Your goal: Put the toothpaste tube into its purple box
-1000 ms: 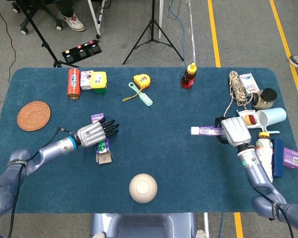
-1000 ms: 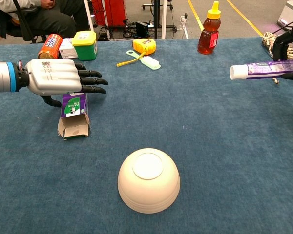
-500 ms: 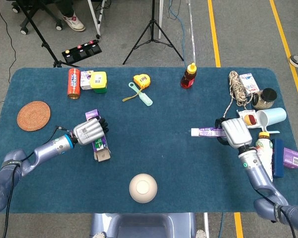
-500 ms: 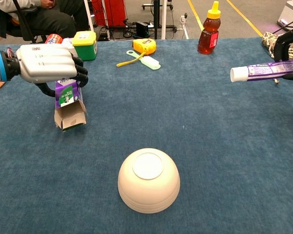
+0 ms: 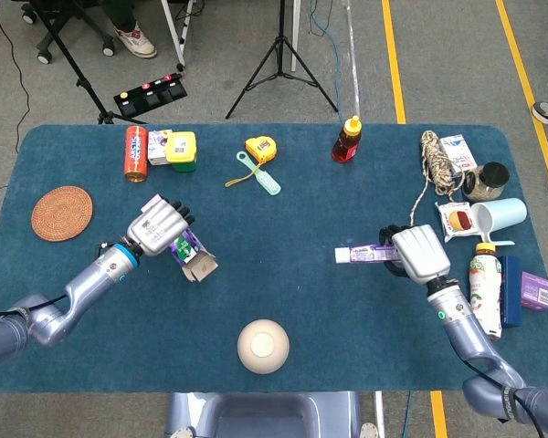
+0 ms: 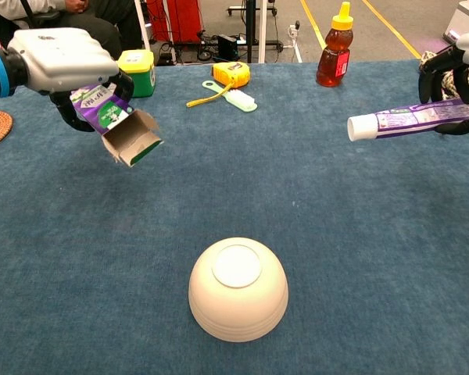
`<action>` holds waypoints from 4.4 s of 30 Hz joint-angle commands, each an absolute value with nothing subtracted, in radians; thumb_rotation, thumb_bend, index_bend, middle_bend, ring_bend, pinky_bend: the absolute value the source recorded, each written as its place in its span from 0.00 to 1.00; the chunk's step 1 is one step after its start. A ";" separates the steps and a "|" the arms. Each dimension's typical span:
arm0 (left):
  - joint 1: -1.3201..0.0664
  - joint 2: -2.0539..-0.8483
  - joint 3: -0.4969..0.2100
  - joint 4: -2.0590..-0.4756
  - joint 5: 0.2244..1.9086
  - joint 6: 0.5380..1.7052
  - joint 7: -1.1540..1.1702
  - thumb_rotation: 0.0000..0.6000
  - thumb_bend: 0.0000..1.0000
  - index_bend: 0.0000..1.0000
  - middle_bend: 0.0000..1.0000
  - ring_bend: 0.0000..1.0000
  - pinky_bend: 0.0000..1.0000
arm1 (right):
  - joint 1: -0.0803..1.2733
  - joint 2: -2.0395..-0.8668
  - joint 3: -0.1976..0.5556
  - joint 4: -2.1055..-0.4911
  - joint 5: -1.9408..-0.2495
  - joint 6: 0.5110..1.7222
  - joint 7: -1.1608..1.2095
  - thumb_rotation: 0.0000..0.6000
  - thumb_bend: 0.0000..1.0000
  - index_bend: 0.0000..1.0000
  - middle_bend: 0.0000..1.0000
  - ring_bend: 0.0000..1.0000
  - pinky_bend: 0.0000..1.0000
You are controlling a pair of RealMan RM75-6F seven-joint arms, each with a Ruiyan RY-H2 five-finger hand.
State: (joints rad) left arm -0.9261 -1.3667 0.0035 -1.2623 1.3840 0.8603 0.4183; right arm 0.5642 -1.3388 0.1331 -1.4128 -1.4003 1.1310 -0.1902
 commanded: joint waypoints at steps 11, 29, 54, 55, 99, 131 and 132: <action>-1.157 -1.349 -0.097 -1.692 0.464 0.956 1.193 1.00 0.26 0.59 0.46 0.37 0.62 | 0.592 -1.328 0.178 -1.551 -1.383 1.138 -0.252 1.00 0.53 0.63 0.64 0.61 0.67; -1.315 -1.511 -0.143 -1.670 0.261 1.072 1.239 1.00 0.27 0.59 0.46 0.37 0.62 | 0.653 -1.381 0.231 -1.670 -1.255 1.103 -0.397 1.00 0.54 0.64 0.64 0.61 0.67; -1.380 -1.557 -0.188 -1.621 0.116 1.081 1.196 1.00 0.28 0.59 0.47 0.38 0.69 | 0.672 -1.385 0.236 -1.738 -1.225 1.133 -0.450 1.00 0.55 0.64 0.64 0.62 0.67; -1.381 -1.557 -0.189 -1.621 0.115 1.081 1.195 1.00 0.28 0.59 0.47 0.38 0.69 | 0.672 -1.385 0.236 -1.741 -1.225 1.134 -0.450 1.00 0.55 0.64 0.64 0.62 0.67; -1.391 -1.583 -0.281 -1.595 0.027 1.029 1.015 1.00 0.30 0.59 0.51 0.45 0.77 | 0.674 -1.485 0.216 -1.762 -1.174 1.243 -0.628 1.00 0.60 0.64 0.65 0.62 0.68; -1.349 -1.620 -0.317 -1.572 0.177 0.953 0.811 1.00 0.30 0.59 0.52 0.46 0.78 | 0.688 -1.526 0.256 -1.866 -1.211 1.357 -0.819 1.00 0.22 0.00 0.04 0.14 0.37; -1.346 -1.619 -0.316 -1.572 0.193 0.951 0.800 1.00 0.30 0.59 0.52 0.46 0.78 | 0.687 -1.522 0.259 -1.866 -1.213 1.361 -0.815 1.00 0.22 0.00 0.04 0.14 0.36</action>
State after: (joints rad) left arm -1.3530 -1.6211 -0.3165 -1.5701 0.1723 0.9581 0.8172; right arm 0.6883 -1.5255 0.2564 -1.8672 -1.2097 1.3578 -0.8185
